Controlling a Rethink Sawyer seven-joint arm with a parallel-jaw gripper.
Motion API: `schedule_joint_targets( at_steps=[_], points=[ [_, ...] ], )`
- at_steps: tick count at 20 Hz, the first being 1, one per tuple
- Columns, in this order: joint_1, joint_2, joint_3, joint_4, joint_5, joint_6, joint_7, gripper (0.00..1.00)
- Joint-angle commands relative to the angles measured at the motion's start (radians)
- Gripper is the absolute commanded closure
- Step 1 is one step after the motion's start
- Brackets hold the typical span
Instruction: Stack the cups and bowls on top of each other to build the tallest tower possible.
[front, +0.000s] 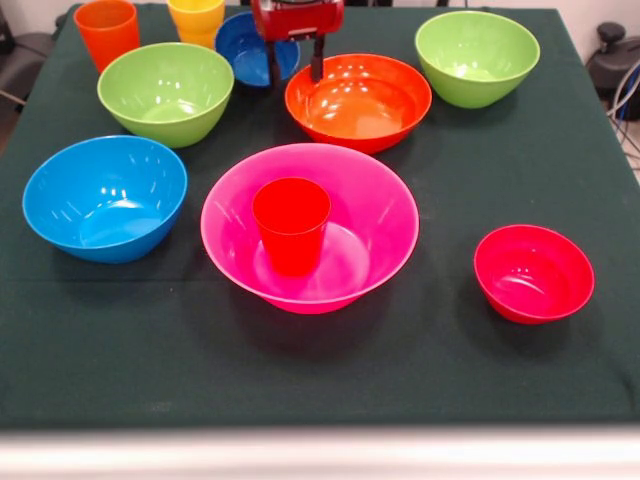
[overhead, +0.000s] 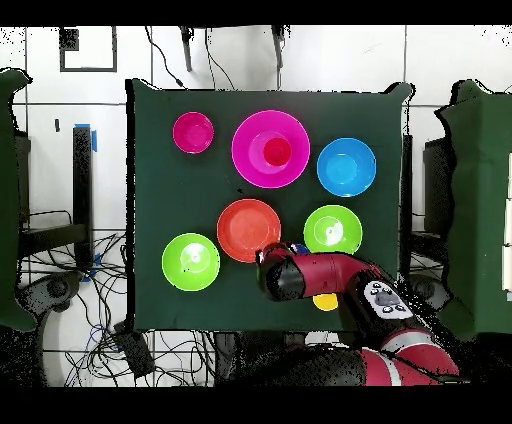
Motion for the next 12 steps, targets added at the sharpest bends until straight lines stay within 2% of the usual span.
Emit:
schedule_joint_targets(
  at_steps=[1,2,3,12],
  points=[
    [0.013,0.062,0.028,-0.091,-0.043,-0.021,0.066,0.0],
    [0.013,0.062,0.028,-0.09,-0.045,-0.021,0.065,0.0],
    [0.012,0.062,0.025,-0.089,-0.046,-0.022,0.064,1.0],
    [0.013,0.057,0.026,-0.084,-0.048,-0.016,0.058,1.0]
  ],
)
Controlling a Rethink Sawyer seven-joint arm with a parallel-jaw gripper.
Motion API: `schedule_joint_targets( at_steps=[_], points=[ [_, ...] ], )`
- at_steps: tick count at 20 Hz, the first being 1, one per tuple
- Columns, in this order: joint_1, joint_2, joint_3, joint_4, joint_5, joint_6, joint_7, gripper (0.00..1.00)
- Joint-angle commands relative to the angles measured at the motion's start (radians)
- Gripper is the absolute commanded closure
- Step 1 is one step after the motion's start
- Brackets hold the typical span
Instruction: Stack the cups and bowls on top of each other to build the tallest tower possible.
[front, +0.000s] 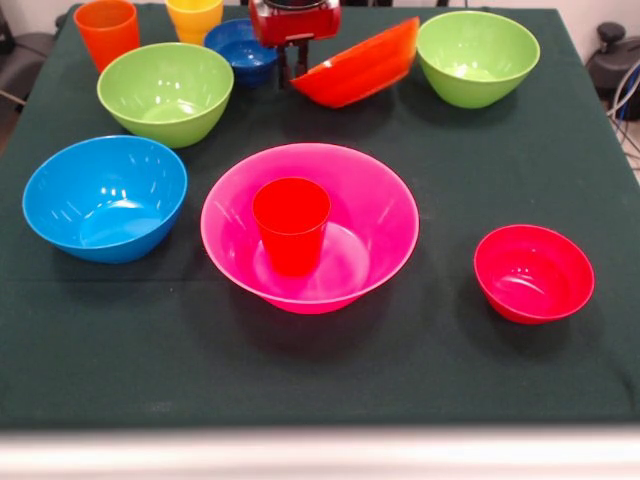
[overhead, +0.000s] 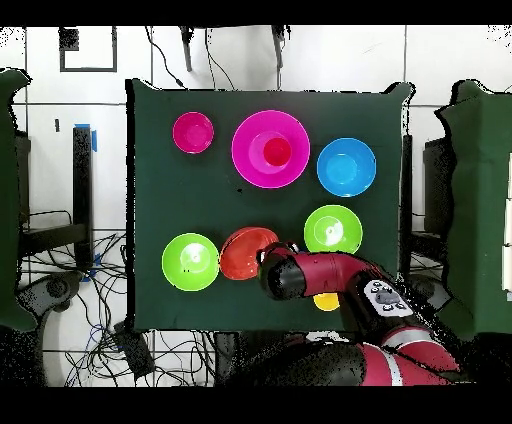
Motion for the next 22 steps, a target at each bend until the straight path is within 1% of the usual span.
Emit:
schedule_joint_targets(
  at_steps=[1,6,9,11,13,15,16,18,20,22],
  points=[
    [0.013,0.038,0.033,-0.069,-0.049,-0.014,0.058,1.0],
    [0.013,0.028,0.04,-0.067,-0.042,-0.005,0.058,1.0],
    [0.012,-0.01,0.057,-0.05,-0.029,0.026,0.05,1.0],
    [-0.009,-0.071,0.096,-0.009,-0.008,0.072,0.032,1.0],
    [-0.036,-0.184,0.158,0.057,0.055,0.206,-0.014,1.0],
    [-0.057,-0.281,0.208,0.107,0.113,0.288,-0.036,1.0],
    [-0.066,-0.313,0.225,0.126,0.135,0.312,-0.038,1.0],
    [-0.112,-0.363,0.294,0.177,0.189,0.353,-0.047,1.0],
    [-0.11,-0.395,0.31,0.187,0.213,0.384,-0.051,1.0],
    [-0.121,-0.396,0.331,0.19,0.225,0.398,-0.054,1.0]
  ],
)
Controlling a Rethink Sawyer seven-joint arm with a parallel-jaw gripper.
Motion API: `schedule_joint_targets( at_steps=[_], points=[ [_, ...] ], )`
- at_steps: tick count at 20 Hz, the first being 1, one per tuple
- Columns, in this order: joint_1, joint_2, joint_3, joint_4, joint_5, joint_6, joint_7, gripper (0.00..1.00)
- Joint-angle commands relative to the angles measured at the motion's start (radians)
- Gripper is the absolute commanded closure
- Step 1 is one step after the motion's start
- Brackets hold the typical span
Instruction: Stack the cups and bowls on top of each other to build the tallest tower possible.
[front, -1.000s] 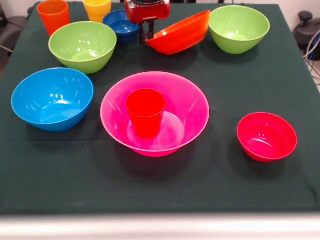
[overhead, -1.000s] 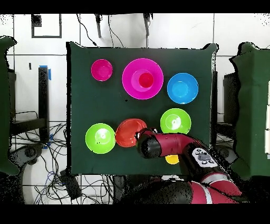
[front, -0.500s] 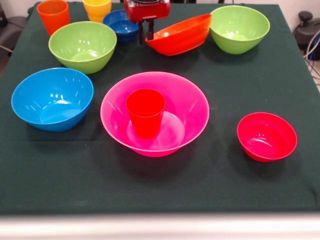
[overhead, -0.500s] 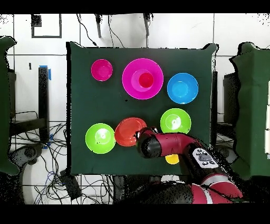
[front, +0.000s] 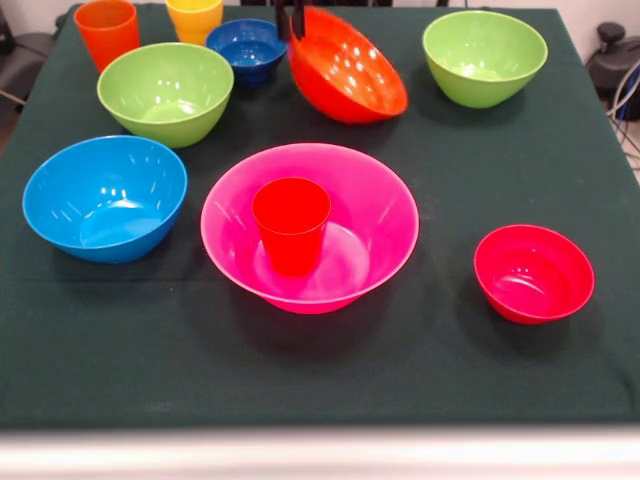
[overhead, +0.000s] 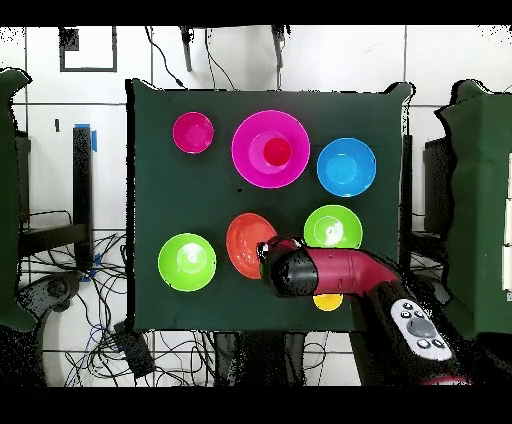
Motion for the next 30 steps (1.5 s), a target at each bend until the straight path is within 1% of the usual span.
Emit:
schedule_joint_targets(
  at_steps=[1,10,11,13,15,17,22,23,25,30],
  points=[
    [-0.031,-0.137,0.202,0.088,0.095,0.182,-0.057,1.0],
    [-0.095,-0.089,0.287,0.03,0.113,0.255,-0.098,1.0],
    [-0.104,-0.081,0.301,0.031,0.114,0.25,-0.101,1.0],
    [-0.134,-0.044,0.339,0.029,0.112,0.227,-0.115,1.0],
    [-0.172,0.018,0.391,0.021,0.114,0.207,-0.137,1.0],
    [-0.196,0.07,0.423,0.009,0.104,0.199,-0.153,1.0],
    [-0.228,0.118,0.465,-0.013,0.074,0.228,-0.158,1.0],
    [-0.241,0.119,0.479,-0.009,0.072,0.231,-0.161,1.0],
    [-0.264,0.156,0.507,-0.021,0.068,0.234,-0.176,1.0],
    [-0.298,0.21,0.561,-0.063,0.073,0.294,-0.203,1.0]
  ],
)
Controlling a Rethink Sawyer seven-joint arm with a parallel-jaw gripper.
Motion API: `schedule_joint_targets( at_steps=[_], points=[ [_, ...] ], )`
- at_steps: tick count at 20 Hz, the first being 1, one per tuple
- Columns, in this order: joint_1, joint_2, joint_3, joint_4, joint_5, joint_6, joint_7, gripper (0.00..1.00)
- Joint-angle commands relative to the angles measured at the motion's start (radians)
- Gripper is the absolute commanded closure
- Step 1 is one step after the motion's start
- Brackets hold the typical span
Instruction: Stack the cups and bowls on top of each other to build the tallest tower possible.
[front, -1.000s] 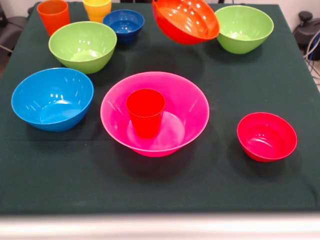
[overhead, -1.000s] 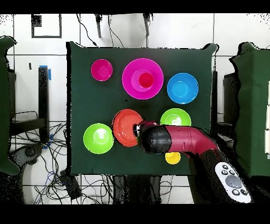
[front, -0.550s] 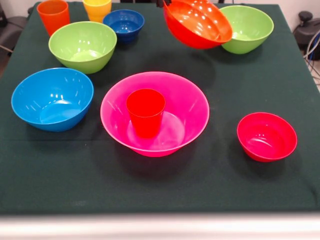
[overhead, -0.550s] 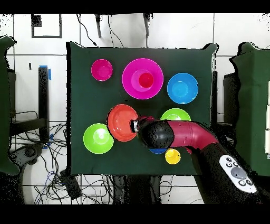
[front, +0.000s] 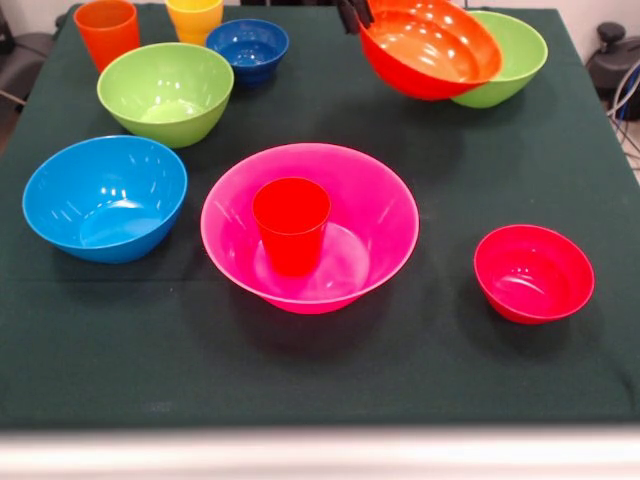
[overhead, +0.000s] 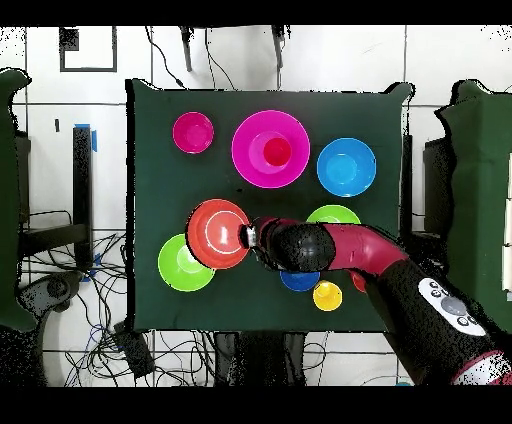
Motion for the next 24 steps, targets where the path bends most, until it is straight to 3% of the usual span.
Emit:
schedule_joint_targets(
  at_steps=[1,4,11,24],
  points=[
    [-0.027,0.122,0.141,-0.085,-0.012,0.158,-0.21,1.0],
    [-0.07,0.152,0.198,-0.073,0.006,0.175,-0.218,1.0],
    [-0.092,0.242,0.25,-0.145,0.003,0.241,-0.226,1.0],
    [-0.075,0.316,0.292,-0.316,-0.025,0.378,-0.262,1.0]
  ],
)
